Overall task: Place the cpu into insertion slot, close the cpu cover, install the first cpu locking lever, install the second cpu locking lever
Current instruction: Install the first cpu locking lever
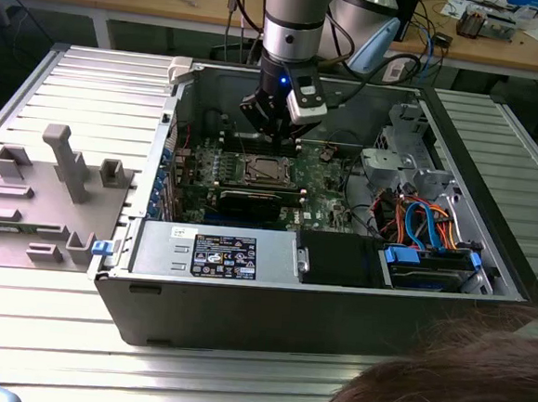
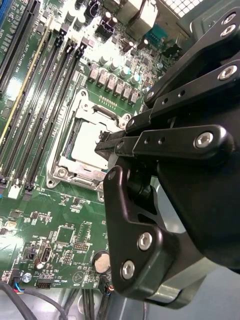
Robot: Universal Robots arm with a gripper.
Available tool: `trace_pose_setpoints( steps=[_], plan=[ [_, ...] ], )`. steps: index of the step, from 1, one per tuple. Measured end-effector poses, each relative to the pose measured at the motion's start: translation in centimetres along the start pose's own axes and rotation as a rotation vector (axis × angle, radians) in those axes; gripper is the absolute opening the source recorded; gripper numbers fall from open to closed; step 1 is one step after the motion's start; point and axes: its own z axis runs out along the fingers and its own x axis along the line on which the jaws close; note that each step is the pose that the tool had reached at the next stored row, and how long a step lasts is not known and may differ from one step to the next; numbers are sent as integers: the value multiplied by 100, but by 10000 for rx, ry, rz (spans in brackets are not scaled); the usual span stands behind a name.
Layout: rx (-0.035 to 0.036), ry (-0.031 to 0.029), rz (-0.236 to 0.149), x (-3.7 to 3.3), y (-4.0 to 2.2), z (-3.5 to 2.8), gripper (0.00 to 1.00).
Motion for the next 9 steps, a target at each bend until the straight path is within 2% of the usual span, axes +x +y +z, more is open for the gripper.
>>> trace_pose_setpoints(
  steps=[9],
  plan=[
    [8, 3, 263, 0, 0, 0, 11]
  ],
)
